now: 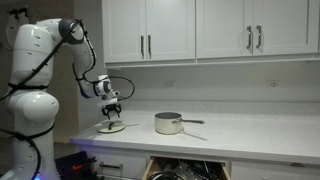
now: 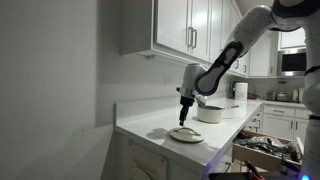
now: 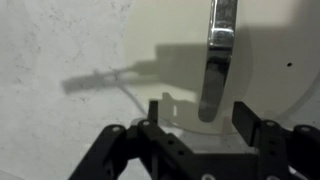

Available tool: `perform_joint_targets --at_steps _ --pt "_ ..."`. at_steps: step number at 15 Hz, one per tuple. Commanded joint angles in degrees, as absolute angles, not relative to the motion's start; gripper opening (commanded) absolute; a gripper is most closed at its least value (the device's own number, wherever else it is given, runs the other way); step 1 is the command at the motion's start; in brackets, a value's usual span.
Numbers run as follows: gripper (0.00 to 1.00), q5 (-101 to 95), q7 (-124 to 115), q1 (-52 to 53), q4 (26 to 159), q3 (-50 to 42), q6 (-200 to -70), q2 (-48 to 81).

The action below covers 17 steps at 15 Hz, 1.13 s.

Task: Take the lid from the pot and put it on the brown pot mat

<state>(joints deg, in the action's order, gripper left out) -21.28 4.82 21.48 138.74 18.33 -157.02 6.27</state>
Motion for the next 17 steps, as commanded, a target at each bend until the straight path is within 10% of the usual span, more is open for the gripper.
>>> perform_joint_targets --at_steps 1,17 --pt "1.00 -20.68 1.85 21.72 136.24 18.28 -152.55 6.19" --pt "1.00 -6.95 1.51 18.82 134.15 18.11 -137.93 1.46"
